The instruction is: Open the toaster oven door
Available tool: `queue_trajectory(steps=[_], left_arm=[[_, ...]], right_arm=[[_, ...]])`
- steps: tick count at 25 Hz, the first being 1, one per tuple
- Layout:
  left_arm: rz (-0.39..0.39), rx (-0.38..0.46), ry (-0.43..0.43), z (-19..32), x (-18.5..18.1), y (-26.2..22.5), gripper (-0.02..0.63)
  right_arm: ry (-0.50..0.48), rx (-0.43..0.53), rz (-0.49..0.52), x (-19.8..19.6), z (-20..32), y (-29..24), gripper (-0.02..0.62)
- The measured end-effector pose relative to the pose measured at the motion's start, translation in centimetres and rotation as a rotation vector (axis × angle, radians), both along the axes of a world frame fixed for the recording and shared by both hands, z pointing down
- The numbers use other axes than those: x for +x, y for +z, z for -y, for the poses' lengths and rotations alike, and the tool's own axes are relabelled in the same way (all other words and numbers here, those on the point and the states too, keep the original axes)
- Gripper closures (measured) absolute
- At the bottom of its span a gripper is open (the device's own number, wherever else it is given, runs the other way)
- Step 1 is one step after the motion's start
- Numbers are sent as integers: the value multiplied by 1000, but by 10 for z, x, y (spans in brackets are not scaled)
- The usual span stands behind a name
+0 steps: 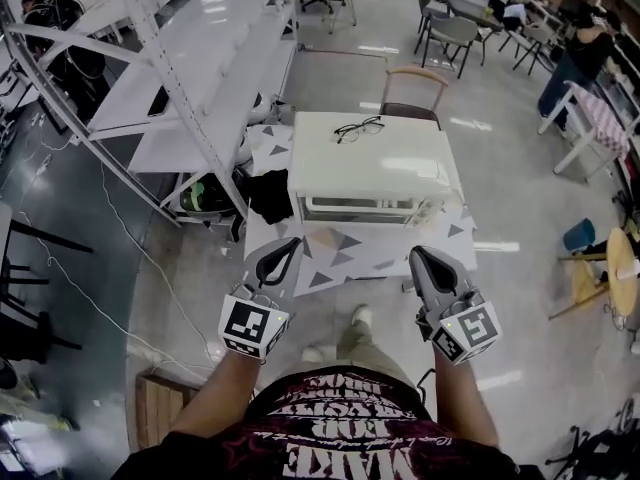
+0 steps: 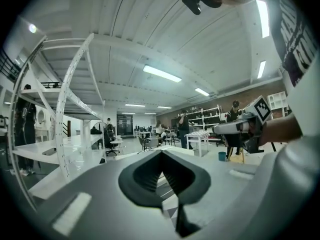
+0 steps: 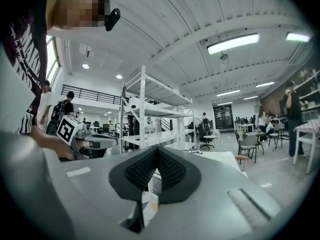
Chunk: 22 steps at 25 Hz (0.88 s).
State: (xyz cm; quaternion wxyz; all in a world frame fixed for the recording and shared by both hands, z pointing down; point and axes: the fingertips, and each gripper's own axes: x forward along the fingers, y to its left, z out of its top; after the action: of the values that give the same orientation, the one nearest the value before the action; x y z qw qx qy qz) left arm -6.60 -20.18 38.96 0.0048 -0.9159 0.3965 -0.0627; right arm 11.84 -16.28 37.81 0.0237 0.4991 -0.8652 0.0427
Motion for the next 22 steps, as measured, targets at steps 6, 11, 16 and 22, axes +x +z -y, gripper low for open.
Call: queue_trajectory(steps=[6, 11, 16, 22], left_arm=[[6, -16, -44, 29, 6, 4, 604], [-4, -20, -55, 49, 15, 8, 604], [-5, -36, -63, 69, 26, 15, 604], [-2, -68, -78, 90, 34, 30, 604]], right_arm=[[-61, 2, 17, 4, 41, 1, 571], [-85, 4, 30, 11, 72, 0, 570], [-94, -1, 45, 21, 92, -2, 570], [-96, -8, 43, 33, 106, 0, 571]])
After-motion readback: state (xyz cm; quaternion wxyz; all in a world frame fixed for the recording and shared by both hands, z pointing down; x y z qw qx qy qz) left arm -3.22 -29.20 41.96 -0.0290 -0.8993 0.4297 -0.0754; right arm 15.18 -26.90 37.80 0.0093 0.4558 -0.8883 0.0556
